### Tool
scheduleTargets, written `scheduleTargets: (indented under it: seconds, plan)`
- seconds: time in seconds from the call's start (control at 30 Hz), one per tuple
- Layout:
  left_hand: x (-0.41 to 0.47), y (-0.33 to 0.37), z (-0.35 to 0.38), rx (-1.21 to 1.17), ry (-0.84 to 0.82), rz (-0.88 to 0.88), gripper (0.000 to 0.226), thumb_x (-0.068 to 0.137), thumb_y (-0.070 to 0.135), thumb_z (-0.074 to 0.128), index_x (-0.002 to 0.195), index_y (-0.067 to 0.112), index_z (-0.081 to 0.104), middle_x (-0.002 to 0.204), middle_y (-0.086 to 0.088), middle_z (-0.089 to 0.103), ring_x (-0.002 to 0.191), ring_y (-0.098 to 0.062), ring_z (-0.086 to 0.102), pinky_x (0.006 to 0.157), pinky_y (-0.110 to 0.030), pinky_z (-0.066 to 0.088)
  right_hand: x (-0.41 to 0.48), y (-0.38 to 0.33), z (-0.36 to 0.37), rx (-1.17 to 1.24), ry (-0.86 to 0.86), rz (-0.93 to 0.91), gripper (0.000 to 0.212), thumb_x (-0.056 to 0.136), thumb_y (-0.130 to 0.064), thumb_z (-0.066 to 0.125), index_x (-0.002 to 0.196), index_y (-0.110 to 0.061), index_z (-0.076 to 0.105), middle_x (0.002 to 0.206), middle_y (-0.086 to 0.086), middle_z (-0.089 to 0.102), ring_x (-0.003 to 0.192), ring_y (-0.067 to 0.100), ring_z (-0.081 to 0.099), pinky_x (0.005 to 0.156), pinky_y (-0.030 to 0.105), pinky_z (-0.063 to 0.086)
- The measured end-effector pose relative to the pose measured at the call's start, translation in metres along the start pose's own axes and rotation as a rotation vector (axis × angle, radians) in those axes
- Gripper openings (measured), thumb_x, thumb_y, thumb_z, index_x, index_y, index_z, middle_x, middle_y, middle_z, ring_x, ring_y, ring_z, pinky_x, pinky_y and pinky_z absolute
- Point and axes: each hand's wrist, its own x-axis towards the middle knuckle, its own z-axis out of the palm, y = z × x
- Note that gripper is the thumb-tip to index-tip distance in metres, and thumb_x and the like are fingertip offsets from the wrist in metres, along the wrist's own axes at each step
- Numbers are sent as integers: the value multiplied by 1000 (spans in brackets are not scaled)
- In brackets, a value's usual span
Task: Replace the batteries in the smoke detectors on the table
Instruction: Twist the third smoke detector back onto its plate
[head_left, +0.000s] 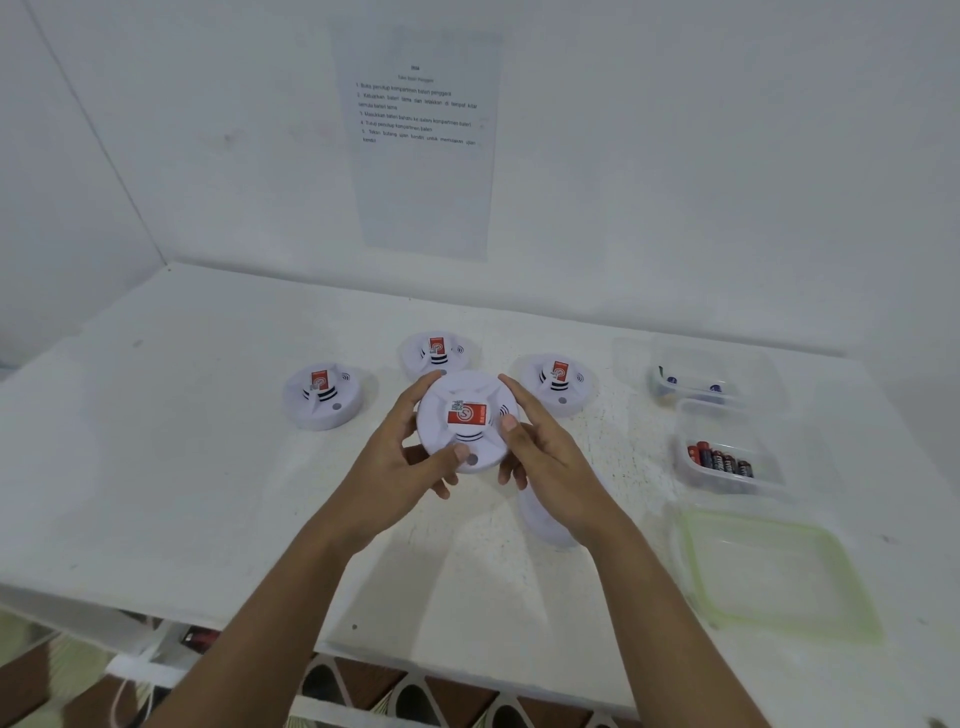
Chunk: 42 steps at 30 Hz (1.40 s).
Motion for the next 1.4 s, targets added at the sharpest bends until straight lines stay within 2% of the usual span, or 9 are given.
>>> scheduleTargets:
  seconds: [0.13,0.3,0.43,0.57,0.83,1.03,1.27,1.33,1.4]
  plan:
    - [1,3,-7,42,3,2,60,89,13,70,134,43,47,119,18,64,98,-19,67,69,-30,57,2,2,1,-12,5,13,46,105,-39,44,150,-40,37,93,-15,71,70,7,59,65,15,48]
    - [1,4,-11,58,40,-18,61,86,13,73,132,44,47,114,24,64,97,-17,68,66,-27,56,6,5,3,-47,-7,16,47,104,-44,45,150,-43,36,104,-2,72,74,8,61,69,19,48]
    - [0,5,-14,70,61,-14,62,86,13,73,133,43,47,113,25,64,96,-18,68,66,-25,55,5,-2,7,-5,-31,-2,44,101,-39,52,143,-47,38,105,-11,72,73,7,59,65,16,49]
    - [0,6,-17,69,62,0,61,86,11,73,130,45,48,112,25,64,97,-18,68,66,-22,53,4,-4,8,-22,-49,-40,57,99,-28,61,148,-41,34,124,-6,67,75,0,62,65,16,49]
    - [3,8,-22,97,70,12,60,86,14,74,132,43,49,117,21,64,105,-14,66,70,-21,52,8,-3,9,-39,-39,-70,55,99,-23,62,146,-40,38,119,-7,68,74,-1,62,65,16,49]
    - [5,7,-25,146,77,4,60,85,17,74,135,39,48,119,18,63,103,-15,64,73,-22,54,15,0,10,-91,-48,-39,59,99,-27,62,151,-35,36,124,-5,68,75,-3,62,64,16,50]
    - [9,-3,-27,230,135,15,64,82,23,77,139,34,48,121,19,63,90,-18,69,79,-33,59,19,-1,10,-142,-59,8,56,99,-33,62,149,-41,38,111,-14,67,74,-6,62,65,11,49]
    - [10,-6,-28,275,153,19,66,83,26,77,141,33,46,122,15,64,85,-18,70,81,-32,59,21,2,11,-158,-50,15,56,98,-36,62,148,-44,38,112,-11,67,78,-3,64,70,15,51]
    - [10,-8,-27,322,172,51,65,83,25,76,140,32,46,122,13,63,81,-15,69,78,-25,57,24,8,13,-188,-41,12,57,97,-40,64,147,-47,38,119,-9,67,86,4,67,81,25,56]
